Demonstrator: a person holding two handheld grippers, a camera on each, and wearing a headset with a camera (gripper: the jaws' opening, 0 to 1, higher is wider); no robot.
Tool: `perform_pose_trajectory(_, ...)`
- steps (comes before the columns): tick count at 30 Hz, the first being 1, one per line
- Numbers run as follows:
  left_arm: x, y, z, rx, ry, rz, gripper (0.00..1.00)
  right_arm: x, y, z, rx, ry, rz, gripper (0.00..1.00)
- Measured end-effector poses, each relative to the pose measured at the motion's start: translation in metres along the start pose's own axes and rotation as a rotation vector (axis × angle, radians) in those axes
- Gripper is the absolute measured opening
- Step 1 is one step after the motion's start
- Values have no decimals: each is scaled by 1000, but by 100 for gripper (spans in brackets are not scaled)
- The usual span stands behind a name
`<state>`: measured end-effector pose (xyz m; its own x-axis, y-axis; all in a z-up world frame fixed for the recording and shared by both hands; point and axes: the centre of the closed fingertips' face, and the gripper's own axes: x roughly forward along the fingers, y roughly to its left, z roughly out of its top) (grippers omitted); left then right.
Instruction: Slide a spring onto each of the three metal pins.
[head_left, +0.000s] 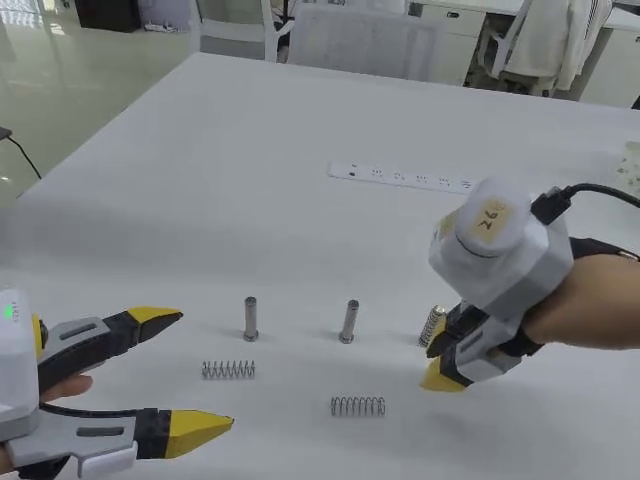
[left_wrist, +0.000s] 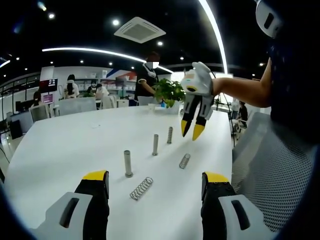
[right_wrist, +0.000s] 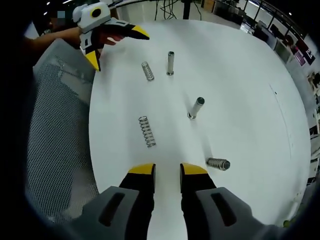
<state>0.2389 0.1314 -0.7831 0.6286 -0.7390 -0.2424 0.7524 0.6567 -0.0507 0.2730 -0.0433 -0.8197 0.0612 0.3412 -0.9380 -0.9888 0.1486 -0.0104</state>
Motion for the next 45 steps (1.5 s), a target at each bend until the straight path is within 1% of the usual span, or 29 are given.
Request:
perform_pose_trajectory(3,-1,0,1,2,-1,2,71,7,6,6,-29,-5,15,18)
perform_pose_trajectory(4,-1,0,1,2,-1,3,71,10,9,8,-38,-6,28,18)
perform_pose_trajectory(10,-2,0,1,3,-1,7,71,21,19,14,-79,5,58,18)
perform_pose_trajectory(14,-2,-1,-1,0,0,7,71,28,20,17,-106,11,68,17)
perform_pose_trajectory(15,-2,-1,-1,0,1,7,71,31,22,17,-116,20,75,16)
perform_pose_trajectory(24,-3,-1,-1,-2,-2,9,70,42,25,17,-178,50,100,14)
perform_pose_trajectory(26,-4,-1,-1,-2,-1,9,70,44,26,17,-182,57,107,14)
perform_pose_trajectory(34,-6,-1,-1,-6,-1,10,70,48,25,14,-200,74,111,12)
perform_pose_trajectory(39,-6,0,-1,-7,-2,11,70,48,24,12,-219,91,102,11)
perform_pose_trajectory(45,-6,-2,1,-6,-3,7,69,50,25,11,-225,92,102,9)
